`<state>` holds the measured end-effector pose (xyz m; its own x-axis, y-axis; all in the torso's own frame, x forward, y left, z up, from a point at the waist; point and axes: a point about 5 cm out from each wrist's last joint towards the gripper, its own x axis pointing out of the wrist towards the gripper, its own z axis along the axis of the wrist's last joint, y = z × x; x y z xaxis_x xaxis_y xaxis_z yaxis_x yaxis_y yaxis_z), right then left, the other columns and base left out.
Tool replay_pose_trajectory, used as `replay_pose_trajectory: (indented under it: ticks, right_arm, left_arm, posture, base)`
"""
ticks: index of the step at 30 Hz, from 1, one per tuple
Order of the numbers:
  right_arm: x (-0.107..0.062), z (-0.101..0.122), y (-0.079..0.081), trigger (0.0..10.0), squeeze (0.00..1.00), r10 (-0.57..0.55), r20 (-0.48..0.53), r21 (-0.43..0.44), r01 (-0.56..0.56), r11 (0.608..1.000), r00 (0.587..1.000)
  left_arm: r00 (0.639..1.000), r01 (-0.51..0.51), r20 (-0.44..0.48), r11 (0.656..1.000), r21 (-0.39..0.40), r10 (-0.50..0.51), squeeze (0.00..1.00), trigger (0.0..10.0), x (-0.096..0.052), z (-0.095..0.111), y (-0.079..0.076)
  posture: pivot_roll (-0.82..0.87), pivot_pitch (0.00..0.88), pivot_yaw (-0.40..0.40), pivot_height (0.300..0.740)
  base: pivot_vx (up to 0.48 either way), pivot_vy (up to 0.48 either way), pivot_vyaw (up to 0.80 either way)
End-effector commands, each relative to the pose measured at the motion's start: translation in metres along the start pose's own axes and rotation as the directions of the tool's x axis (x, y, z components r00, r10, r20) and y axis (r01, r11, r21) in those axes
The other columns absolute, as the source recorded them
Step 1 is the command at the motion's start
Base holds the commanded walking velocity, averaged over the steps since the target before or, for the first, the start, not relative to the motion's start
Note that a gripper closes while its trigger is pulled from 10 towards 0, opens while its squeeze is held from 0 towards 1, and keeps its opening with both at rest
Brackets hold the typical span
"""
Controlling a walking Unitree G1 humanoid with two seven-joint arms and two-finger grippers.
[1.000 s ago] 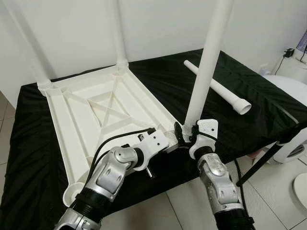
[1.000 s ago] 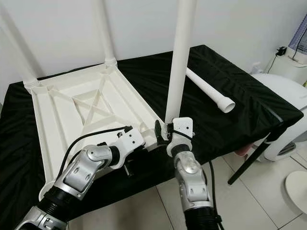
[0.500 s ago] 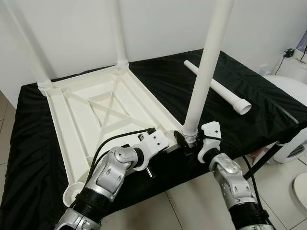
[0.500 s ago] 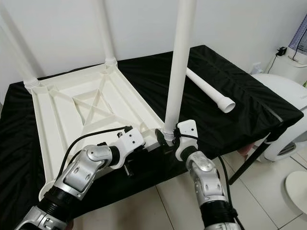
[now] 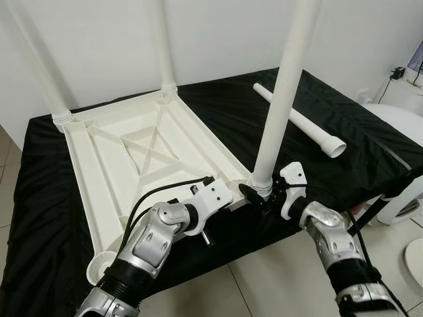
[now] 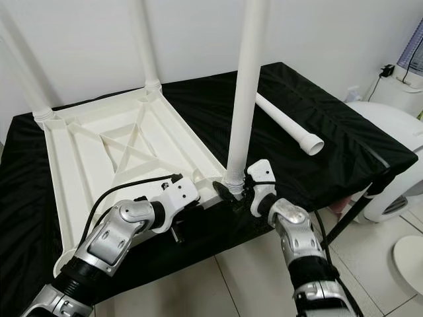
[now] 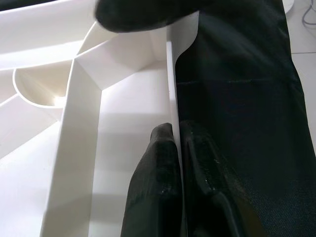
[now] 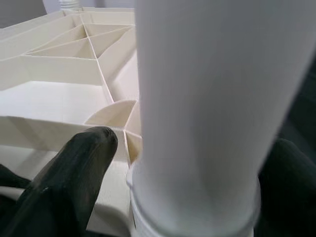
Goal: Building children table
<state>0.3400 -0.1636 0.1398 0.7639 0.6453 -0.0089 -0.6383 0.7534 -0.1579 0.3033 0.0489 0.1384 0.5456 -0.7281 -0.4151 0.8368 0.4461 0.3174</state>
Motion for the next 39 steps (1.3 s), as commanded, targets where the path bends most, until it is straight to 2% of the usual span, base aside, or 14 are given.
replay_pose_trajectory:
  ticks: [1, 14, 15, 17, 19, 22, 23, 24, 25, 27, 28, 33, 34, 39]
  right_arm:
    - [0.000, -0.003, -0.004, 10.0, 0.00, 0.016, -0.022, -0.026, -0.017, 1.000, 1.000]
    - [0.002, -0.008, -0.012, 10.0, 0.00, 0.064, -0.059, -0.036, -0.066, 0.997, 0.996]
    - [0.002, -0.009, -0.012, 6.7, 0.00, 0.065, -0.061, -0.040, -0.067, 0.997, 0.996]
    - [0.002, -0.009, -0.013, 6.7, 0.00, 0.065, -0.062, -0.043, -0.068, 0.997, 0.996]
    - [0.002, -0.010, -0.013, 4.2, 0.00, 0.072, -0.068, -0.052, -0.075, 0.996, 0.995]
    - [0.002, -0.011, -0.013, 4.1, 0.00, 0.075, -0.067, -0.053, -0.078, 0.996, 0.995]
    - [0.002, -0.011, -0.013, 1.5, 0.00, 0.077, -0.066, -0.053, -0.080, 0.995, 0.995]
    - [0.002, -0.011, -0.013, 1.8, 0.00, 0.084, -0.065, -0.052, -0.088, 0.995, 0.994]
    - [0.002, -0.010, -0.014, 0.4, 0.00, 0.087, -0.064, -0.055, -0.090, 0.994, 0.994]
    - [0.002, -0.010, -0.014, 0.4, 0.00, 0.088, -0.064, -0.058, -0.091, 0.994, 0.994]
    - [0.002, -0.010, -0.014, 0.0, 0.00, 0.089, -0.062, -0.059, -0.092, 0.994, 0.994]
    - [0.001, -0.012, -0.013, 0.0, 0.00, 0.084, -0.057, -0.054, -0.087, 0.995, 0.995]
    - [0.001, -0.013, -0.012, 10.0, 0.00, 0.070, -0.051, -0.049, -0.072, 0.996, 0.996]
    - [0.001, -0.017, -0.007, 10.0, 0.00, 0.007, -0.023, -0.021, -0.007, 1.000, 1.000]
  left_arm:
    - [0.996, -0.085, -0.024, 0.996, 0.015, 0.085, 0.00, 10.0, -0.002, -0.003, 0.004]
    - [0.996, -0.082, -0.022, 0.997, 0.012, 0.082, 0.00, 10.0, -0.002, -0.002, 0.004]
    - [0.996, -0.081, -0.022, 0.997, 0.011, 0.082, 0.00, 10.0, -0.002, -0.002, 0.004]
    - [0.996, -0.081, -0.022, 0.997, 0.010, 0.081, 0.00, 10.0, -0.002, -0.002, 0.004]
    - [0.997, -0.080, -0.023, 0.997, 0.011, 0.080, 0.00, 10.0, -0.002, -0.002, 0.004]
    - [0.997, -0.080, -0.023, 0.997, 0.011, 0.080, 0.00, 10.0, -0.002, -0.002, 0.004]
    - [0.997, -0.080, -0.022, 0.997, 0.011, 0.080, 0.00, 10.0, -0.002, -0.002, 0.004]
    - [0.997, -0.080, -0.021, 0.997, 0.011, 0.080, 0.00, 10.0, -0.001, -0.002, 0.004]
    - [0.997, -0.079, -0.021, 0.997, 0.010, 0.079, 0.00, 10.0, -0.001, -0.001, 0.003]
    - [0.997, -0.078, -0.020, 0.997, 0.010, 0.079, 0.00, 10.0, -0.001, -0.001, 0.003]
    - [0.997, -0.078, -0.020, 0.997, 0.010, 0.078, 0.00, 10.0, -0.001, -0.001, 0.003]
    - [0.997, -0.078, -0.021, 0.997, 0.008, 0.078, 0.00, 10.0, -0.001, -0.001, 0.003]
    - [0.997, -0.079, -0.021, 0.997, 0.008, 0.079, 0.00, 10.0, -0.001, -0.002, 0.003]
    - [0.997, -0.080, -0.022, 0.997, 0.005, 0.080, 0.00, 10.0, -0.001, -0.002, 0.003]
  posture:
    - [-0.12, 0.068, 0.085, 0.740]
    - [-0.12, 0.069, 0.085, 0.740]
    - [-0.12, 0.070, 0.086, 0.740]
    - [-0.12, 0.070, 0.086, 0.740]
    - [-0.12, 0.068, 0.086, 0.740]
    - [-0.13, 0.070, 0.087, 0.740]
    - [-0.13, 0.070, 0.087, 0.740]
    - [-0.13, 0.069, 0.086, 0.740]
    - [-0.13, 0.069, 0.086, 0.740]
    - [-0.13, 0.069, 0.086, 0.740]
    - [-0.13, 0.069, 0.086, 0.740]
    - [-0.13, 0.071, 0.084, 0.740]
    - [-0.13, 0.071, 0.083, 0.740]
    - [-0.13, 0.070, 0.080, 0.740]
  base:
    - [0.000, 0.000, 0.00]
    - [0.000, 0.000, 0.00]
    - [0.000, 0.000, 0.00]
    - [0.000, 0.000, 0.00]
    - [0.000, 0.000, 0.00]
    - [0.000, 0.000, 0.00]
    - [0.000, 0.000, 0.00]
    - [0.000, 0.000, 0.00]
    - [0.000, 0.000, 0.00]
    - [0.000, 0.000, 0.00]
    - [0.000, 0.000, 0.00]
    - [0.000, 0.000, 0.00]
    - [0.000, 0.000, 0.00]
    - [0.000, 0.000, 0.00]
